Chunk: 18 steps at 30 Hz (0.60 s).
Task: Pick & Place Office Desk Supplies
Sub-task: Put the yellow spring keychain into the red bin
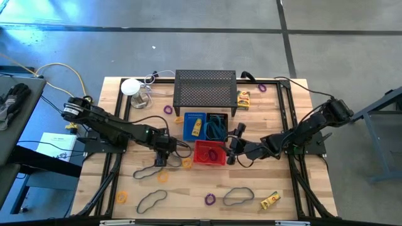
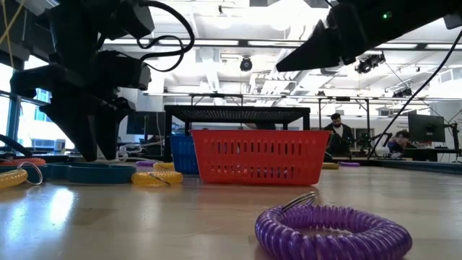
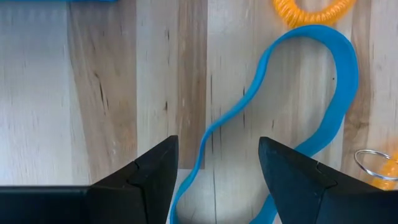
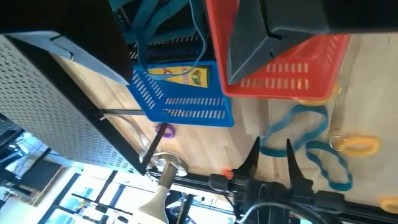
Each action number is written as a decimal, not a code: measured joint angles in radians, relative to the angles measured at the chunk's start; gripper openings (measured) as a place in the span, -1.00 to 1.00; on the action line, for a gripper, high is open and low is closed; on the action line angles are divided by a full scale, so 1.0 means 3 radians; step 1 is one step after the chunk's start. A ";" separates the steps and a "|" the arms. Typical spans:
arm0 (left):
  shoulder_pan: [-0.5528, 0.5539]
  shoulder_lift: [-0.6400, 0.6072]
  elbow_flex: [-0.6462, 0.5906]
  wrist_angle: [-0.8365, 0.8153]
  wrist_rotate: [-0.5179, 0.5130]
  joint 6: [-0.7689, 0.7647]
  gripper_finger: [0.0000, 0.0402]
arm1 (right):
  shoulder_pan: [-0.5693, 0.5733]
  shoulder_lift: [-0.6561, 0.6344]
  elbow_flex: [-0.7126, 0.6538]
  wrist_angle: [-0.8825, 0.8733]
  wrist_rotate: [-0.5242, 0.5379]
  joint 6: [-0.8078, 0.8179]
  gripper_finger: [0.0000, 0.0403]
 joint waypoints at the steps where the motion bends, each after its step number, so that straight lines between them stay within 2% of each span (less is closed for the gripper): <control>1: 0.0000 0.0000 0.0000 -0.0001 0.0000 -0.0008 0.07 | 0.0000 0.0000 0.0000 0.0000 0.0000 0.0000 0.24; 12: 0.0007 0.0000 0.0000 0.0011 0.0000 0.0083 0.07 | 0.0000 0.0000 0.0000 -0.0001 0.0000 -0.0001 0.24; 18: 0.0006 -0.0006 -0.0001 0.0464 0.0001 0.0144 0.07 | -0.0001 0.0000 0.0000 -0.0001 0.0001 -0.0001 0.24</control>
